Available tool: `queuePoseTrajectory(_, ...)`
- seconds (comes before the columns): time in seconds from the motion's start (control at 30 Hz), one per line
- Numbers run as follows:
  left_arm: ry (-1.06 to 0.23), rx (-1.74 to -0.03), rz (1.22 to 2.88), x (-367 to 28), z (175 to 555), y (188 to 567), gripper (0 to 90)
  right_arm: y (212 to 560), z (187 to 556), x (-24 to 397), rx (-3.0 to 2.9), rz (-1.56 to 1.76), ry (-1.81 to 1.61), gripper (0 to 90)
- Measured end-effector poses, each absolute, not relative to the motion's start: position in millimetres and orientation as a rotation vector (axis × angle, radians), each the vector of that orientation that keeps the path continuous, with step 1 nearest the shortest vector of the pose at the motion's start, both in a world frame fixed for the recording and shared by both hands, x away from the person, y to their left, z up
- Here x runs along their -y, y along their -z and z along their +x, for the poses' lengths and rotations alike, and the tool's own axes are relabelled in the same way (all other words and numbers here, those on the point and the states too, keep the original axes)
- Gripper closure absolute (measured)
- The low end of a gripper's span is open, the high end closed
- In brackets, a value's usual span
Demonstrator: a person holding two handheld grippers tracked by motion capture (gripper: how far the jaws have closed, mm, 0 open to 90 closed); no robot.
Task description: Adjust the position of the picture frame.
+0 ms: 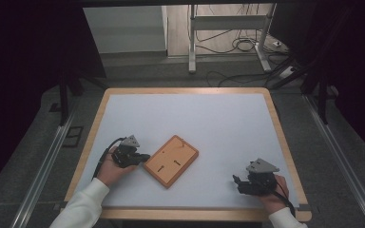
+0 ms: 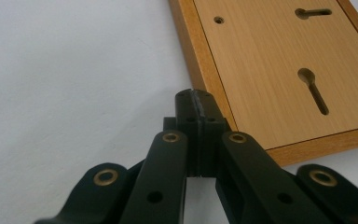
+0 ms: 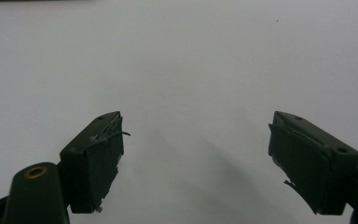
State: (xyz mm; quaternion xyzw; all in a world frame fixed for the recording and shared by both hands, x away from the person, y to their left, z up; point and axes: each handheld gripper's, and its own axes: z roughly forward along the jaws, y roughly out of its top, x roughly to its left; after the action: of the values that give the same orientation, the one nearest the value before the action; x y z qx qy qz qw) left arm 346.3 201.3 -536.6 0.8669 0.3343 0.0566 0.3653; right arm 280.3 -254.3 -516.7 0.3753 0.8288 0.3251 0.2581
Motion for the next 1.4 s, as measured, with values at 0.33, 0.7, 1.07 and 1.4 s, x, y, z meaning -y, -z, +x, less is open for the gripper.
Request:
queuePoseTrajectory(0.33,-0.128,-0.849,2.235,-197,343,536,90.0,517,280,254,-2.248,1.019,-0.882,18.2)
queuePoseTrajectory(0.7,-0.116,-0.79,2.257,-183,335,534,90.0,517,280,254,-2.253,1.017,-0.88,18.1)
queuePoseTrajectory(1.07,-0.083,-0.762,2.256,-174,330,532,90.0,517,280,253,-2.259,1.014,-0.877,18.1)
queuePoseTrajectory(1.4,-0.079,-0.712,2.256,-159,321,527,90.0,518,281,253,-2.261,1.011,-0.875,18.0)
